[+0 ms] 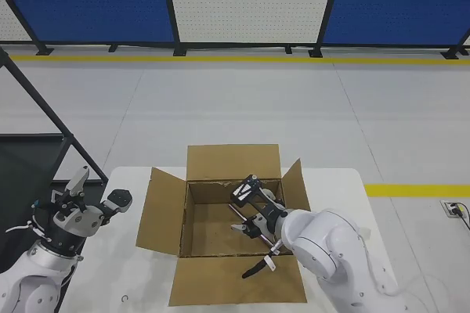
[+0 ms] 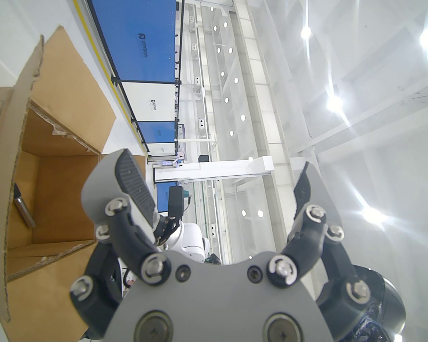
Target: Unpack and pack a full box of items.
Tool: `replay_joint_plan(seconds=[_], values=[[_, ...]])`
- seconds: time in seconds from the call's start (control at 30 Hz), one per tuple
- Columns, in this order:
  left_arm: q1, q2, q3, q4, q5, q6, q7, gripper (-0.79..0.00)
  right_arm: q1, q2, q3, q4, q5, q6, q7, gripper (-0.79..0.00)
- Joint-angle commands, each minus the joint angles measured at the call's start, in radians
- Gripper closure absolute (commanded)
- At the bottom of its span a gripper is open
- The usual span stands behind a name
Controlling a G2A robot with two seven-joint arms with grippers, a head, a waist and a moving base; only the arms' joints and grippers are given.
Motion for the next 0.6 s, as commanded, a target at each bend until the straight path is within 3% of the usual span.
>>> replay_joint_plan(seconds=[0.0,0.2,0.57], values=[[0.0,0.0,0.0,0.0,0.0,0.0,0.0,-0.785,0.0,0.0,0.0,0.0,0.0,0.0,0.0,-0.785],[0.005,0.0,0.003,-0.005,-0.003,-0.004,0.001,-0.785,-0.023,0.002,0.013,-0.009,0.01,0.002,-0.043,-0.785],[0.025,0.005,0.005,-0.018,-0.007,-0.015,-0.08,-0.785,-0.186,0.037,0.218,-0.23,0.116,-0.12,-0.226,-0.785]])
